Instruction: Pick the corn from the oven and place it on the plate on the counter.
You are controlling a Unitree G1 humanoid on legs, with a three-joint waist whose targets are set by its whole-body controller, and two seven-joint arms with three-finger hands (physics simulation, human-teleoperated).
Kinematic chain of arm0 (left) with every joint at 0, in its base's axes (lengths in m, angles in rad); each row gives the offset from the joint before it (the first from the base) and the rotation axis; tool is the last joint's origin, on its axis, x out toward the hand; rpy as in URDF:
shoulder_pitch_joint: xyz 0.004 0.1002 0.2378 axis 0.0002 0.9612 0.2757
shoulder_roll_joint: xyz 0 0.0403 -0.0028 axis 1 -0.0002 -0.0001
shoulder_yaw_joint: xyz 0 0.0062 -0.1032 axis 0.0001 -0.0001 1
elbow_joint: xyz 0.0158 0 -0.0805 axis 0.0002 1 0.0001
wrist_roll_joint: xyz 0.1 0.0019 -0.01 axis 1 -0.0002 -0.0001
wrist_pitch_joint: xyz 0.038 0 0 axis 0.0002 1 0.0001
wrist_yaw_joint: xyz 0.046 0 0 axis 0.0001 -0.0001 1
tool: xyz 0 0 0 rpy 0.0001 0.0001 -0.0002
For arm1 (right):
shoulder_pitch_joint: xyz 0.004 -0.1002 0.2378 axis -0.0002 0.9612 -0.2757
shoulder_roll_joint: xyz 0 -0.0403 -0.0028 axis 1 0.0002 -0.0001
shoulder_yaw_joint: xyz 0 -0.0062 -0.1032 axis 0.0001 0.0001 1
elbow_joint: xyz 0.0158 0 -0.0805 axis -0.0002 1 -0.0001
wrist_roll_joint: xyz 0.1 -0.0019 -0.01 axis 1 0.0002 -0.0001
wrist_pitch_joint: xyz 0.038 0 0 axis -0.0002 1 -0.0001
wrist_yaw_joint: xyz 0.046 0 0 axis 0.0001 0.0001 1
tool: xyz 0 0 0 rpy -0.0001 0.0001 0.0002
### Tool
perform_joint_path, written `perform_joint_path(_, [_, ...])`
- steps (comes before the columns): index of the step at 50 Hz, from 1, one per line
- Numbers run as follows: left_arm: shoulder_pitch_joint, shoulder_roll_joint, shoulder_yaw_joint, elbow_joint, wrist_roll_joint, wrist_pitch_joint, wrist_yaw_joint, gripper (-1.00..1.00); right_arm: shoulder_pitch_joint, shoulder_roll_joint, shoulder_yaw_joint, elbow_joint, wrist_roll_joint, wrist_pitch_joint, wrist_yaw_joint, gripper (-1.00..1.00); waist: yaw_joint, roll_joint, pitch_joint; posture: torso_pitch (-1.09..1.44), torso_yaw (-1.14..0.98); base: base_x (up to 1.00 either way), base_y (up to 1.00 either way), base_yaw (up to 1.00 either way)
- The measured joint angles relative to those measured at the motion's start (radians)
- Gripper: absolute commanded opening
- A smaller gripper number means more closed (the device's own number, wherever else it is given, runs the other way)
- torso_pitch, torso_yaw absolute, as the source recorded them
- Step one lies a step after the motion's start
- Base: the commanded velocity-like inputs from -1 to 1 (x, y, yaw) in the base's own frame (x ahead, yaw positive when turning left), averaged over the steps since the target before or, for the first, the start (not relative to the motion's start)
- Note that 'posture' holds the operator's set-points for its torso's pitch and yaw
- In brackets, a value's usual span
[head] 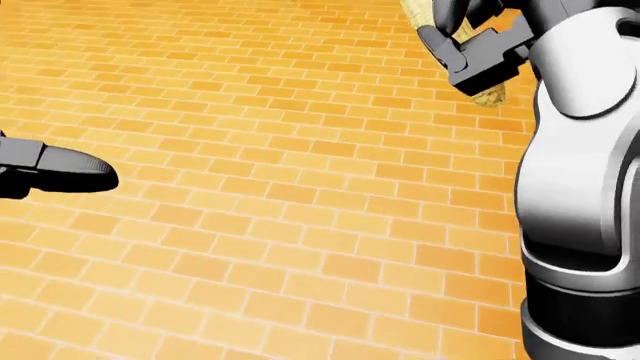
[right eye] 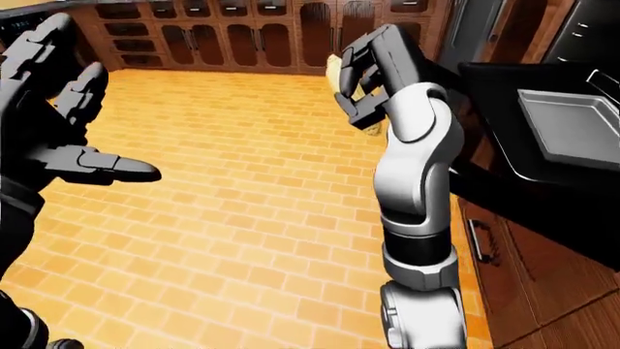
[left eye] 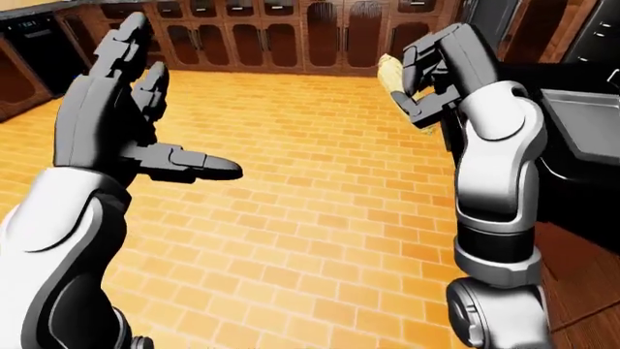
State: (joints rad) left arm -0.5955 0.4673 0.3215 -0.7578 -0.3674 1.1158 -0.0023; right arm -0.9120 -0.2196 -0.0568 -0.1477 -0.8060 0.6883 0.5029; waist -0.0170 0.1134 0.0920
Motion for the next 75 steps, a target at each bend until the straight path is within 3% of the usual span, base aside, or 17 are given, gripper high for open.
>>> perform_joint_path(20, [0.009,-0.040,0.005,-0.012,0.101,0.001,-0.055,1.00,0.041,0.023,0.031,0.009,0.049,-0.021,-0.058,-1.00,0.062,-0.148,-0.068,0.00,0.00,0.81,0.00,0.00])
perform_joint_path(23, [0.019,-0.057,-0.022,-0.024,0.097,0.016,-0.064,1.00,0.068,0.015,0.015,0.010,0.045,-0.024,-0.063,-1.00,0.035,-0.145,-0.026,0.00,0.00,1.00,0.00,0.00])
perform_joint_path(25, [0.017,-0.053,-0.028,-0.022,0.089,0.034,-0.075,1.00,0.074,0.014,0.006,0.030,0.044,-0.016,-0.064,-1.00,0.027,-0.158,-0.039,0.00,0.00,1.00,0.00,0.00])
perform_joint_path(32, [0.001,-0.050,-0.015,-0.039,0.108,0.016,-0.076,1.00,0.054,0.007,0.005,-0.014,0.043,-0.031,-0.072,-1.00,0.015,-0.124,-0.072,0.00,0.00,1.00,0.00,0.00])
perform_joint_path(34, [-0.007,-0.050,-0.015,-0.042,0.109,0.023,-0.078,1.00,0.051,0.007,0.004,-0.010,0.043,-0.038,-0.078,-1.00,0.027,-0.086,-0.081,0.00,0.00,1.00,0.00,0.00])
perform_joint_path(37, [0.008,-0.054,-0.008,-0.037,0.112,0.050,-0.078,1.00,0.080,0.023,0.024,0.010,0.050,-0.035,-0.073,-1.00,0.048,-0.074,-0.009,0.00,0.00,1.00,0.00,0.00])
perform_joint_path(41, [-0.009,-0.048,-0.007,-0.029,0.116,0.075,-0.078,1.00,0.078,0.024,0.033,0.033,0.060,-0.012,-0.049,-1.00,0.050,-0.051,-0.038,0.00,0.00,1.00,0.00,0.00])
perform_joint_path(46, [-0.010,-0.047,0.002,-0.048,0.120,0.041,-0.080,1.00,0.036,0.020,0.018,-0.013,0.050,-0.031,-0.072,-1.00,0.068,-0.057,-0.068,0.00,0.00,1.00,0.00,0.00])
perform_joint_path(48, [-0.012,-0.045,0.007,-0.047,0.122,0.041,-0.079,1.00,0.032,0.023,0.024,-0.023,0.048,-0.037,-0.076,-1.00,0.069,-0.079,-0.082,0.00,0.00,1.00,0.14,0.00])
perform_joint_path(49, [-0.018,-0.044,0.007,-0.045,0.122,0.042,-0.079,1.00,0.032,0.024,0.025,-0.023,0.048,-0.040,-0.078,-1.00,0.058,-0.113,-0.079,0.00,0.00,1.00,0.16,0.00])
perform_joint_path(51, [-0.003,-0.062,-0.006,-0.048,0.120,0.045,-0.079,1.00,0.054,0.024,0.024,-0.007,0.049,-0.040,-0.078,-1.00,0.047,-0.129,-0.018,0.00,0.00,1.00,0.17,0.00])
perform_joint_path(52, [0.004,-0.065,-0.018,-0.041,0.114,0.055,-0.083,1.00,0.071,0.024,0.021,0.006,0.049,-0.031,-0.073,-1.00,0.040,-0.140,-0.007,0.00,0.00,1.00,0.16,0.00])
perform_joint_path(56, [0.004,-0.060,-0.017,-0.025,0.109,0.070,-0.087,1.00,0.074,0.020,0.013,0.039,0.059,-0.008,-0.064,-1.00,0.021,-0.155,-0.039,0.00,0.00,1.00,0.19,0.00])
perform_joint_path(61, [-0.017,-0.054,-0.010,-0.058,0.116,0.043,-0.081,1.00,0.046,0.005,-0.002,-0.024,0.064,-0.029,-0.079,-1.00,0.016,-0.132,-0.082,0.00,0.00,1.00,0.29,0.00])
perform_joint_path(64, [-0.021,-0.054,-0.015,-0.056,0.117,0.034,-0.081,1.00,0.038,0.003,-0.005,-0.019,0.067,-0.044,-0.092,-1.00,0.033,-0.045,-0.068,0.00,0.00,0.89,0.10,0.00])
perform_joint_path(66, [-0.002,-0.061,-0.015,-0.039,0.120,0.055,-0.079,1.00,0.067,0.020,0.016,0.008,0.076,-0.038,-0.088,-1.00,0.033,-0.038,-0.019,0.00,0.00,0.89,0.00,0.00])
perform_joint_path(75, [-0.016,-0.055,-0.010,-0.045,0.130,0.039,-0.083,1.00,0.042,0.004,0.002,-0.024,0.093,-0.025,-0.084,-1.00,-0.005,-0.032,-0.066,0.00,0.00,0.78,-0.26,0.00])
